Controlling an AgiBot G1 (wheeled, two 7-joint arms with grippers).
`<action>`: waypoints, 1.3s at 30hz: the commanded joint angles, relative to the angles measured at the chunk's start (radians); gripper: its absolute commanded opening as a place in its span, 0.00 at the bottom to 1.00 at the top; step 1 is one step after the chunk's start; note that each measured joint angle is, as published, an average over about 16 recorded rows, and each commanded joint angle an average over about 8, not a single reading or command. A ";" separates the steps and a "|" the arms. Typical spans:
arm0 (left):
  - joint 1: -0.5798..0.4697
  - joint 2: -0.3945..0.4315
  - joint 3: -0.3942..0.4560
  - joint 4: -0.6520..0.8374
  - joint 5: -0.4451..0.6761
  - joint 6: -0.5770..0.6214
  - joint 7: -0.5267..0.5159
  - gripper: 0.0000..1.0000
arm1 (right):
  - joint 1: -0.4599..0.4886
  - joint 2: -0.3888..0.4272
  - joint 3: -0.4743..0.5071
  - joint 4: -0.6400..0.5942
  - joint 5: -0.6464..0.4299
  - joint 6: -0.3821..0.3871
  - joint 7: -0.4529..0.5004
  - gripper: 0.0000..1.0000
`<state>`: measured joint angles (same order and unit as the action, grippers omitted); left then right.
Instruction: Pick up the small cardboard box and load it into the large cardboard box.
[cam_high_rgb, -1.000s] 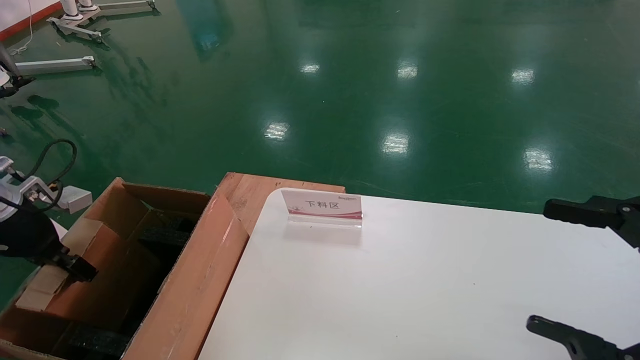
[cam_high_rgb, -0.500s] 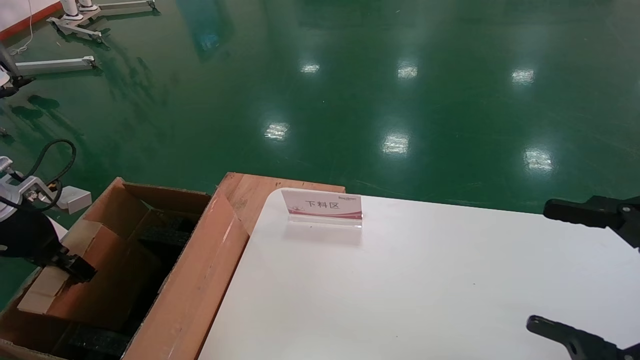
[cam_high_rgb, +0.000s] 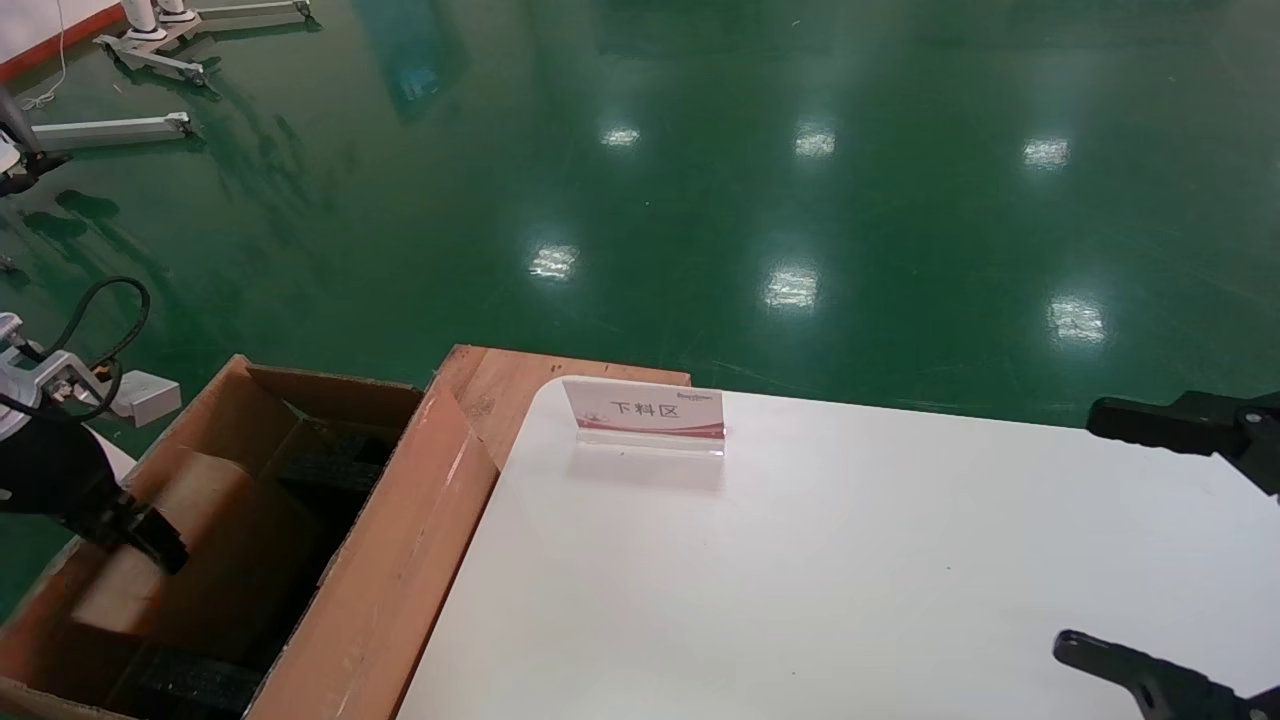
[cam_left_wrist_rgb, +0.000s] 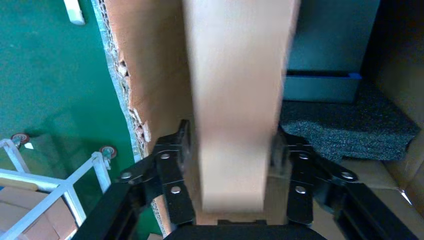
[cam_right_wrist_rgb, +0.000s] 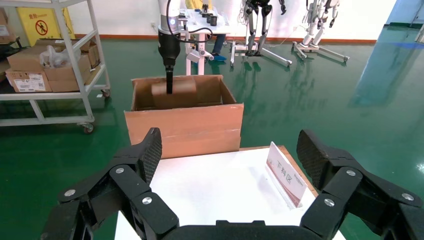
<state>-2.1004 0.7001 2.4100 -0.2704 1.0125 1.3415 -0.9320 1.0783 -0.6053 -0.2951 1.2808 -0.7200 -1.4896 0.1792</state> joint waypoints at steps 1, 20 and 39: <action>-0.001 0.000 0.000 -0.001 0.000 0.000 0.000 1.00 | 0.000 0.000 0.000 0.000 0.000 0.000 0.000 1.00; -0.129 -0.013 -0.045 -0.117 -0.020 -0.057 0.156 1.00 | 0.000 0.000 0.000 -0.001 0.000 0.000 0.000 1.00; -0.434 -0.261 -0.144 -0.713 -0.012 -0.227 0.264 1.00 | 0.001 0.000 -0.001 -0.001 0.000 0.000 -0.001 1.00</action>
<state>-2.5088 0.4502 2.2425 -0.9639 0.9928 1.1265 -0.6563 1.0789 -0.6050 -0.2963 1.2797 -0.7195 -1.4896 0.1782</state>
